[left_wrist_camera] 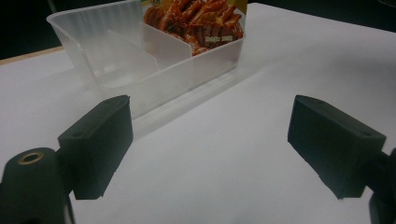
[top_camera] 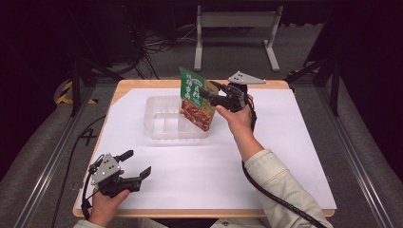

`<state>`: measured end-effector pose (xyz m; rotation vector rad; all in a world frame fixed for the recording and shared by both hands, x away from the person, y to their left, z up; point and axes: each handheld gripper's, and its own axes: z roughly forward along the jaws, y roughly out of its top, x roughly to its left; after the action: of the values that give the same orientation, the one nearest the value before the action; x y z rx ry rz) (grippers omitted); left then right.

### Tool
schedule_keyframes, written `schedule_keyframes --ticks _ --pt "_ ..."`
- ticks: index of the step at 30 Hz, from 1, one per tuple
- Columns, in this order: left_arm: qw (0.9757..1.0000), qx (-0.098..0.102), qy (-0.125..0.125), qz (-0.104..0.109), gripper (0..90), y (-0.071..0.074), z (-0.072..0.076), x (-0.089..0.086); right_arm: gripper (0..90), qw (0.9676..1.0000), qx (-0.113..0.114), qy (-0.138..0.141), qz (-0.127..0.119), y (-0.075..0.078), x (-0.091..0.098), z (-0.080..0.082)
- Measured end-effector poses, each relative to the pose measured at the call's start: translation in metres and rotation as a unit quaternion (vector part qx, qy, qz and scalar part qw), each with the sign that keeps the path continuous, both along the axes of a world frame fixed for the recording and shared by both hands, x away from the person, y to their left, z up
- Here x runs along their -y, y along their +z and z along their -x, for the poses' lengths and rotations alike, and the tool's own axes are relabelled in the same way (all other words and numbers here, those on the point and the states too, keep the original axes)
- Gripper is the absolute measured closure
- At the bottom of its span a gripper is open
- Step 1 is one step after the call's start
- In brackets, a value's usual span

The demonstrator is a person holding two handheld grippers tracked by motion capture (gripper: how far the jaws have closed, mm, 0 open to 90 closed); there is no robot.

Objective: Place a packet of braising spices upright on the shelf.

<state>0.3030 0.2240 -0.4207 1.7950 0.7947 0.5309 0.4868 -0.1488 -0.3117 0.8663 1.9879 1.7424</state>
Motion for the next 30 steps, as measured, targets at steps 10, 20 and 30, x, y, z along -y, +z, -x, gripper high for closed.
schedule_keyframes --ticks 10,20,30 --pt "1.0 0.0 -0.006 0.0 14.9 0.001 -0.005 0.003 38.6 0.9993 0.03 -0.009 0.018 0.01 0.021 0.02" --pt "0.9998 0.001 -0.017 0.0 14.9 0.002 -0.013 0.01 34.8 0.9984 0.046 -0.01 0.031 0.02 0.053 0.054" --pt "0.9997 0.0 -0.026 -0.001 14.9 0.002 -0.019 0.017 32.1 0.9987 0.041 -0.004 0.029 0.023 0.095 0.088"
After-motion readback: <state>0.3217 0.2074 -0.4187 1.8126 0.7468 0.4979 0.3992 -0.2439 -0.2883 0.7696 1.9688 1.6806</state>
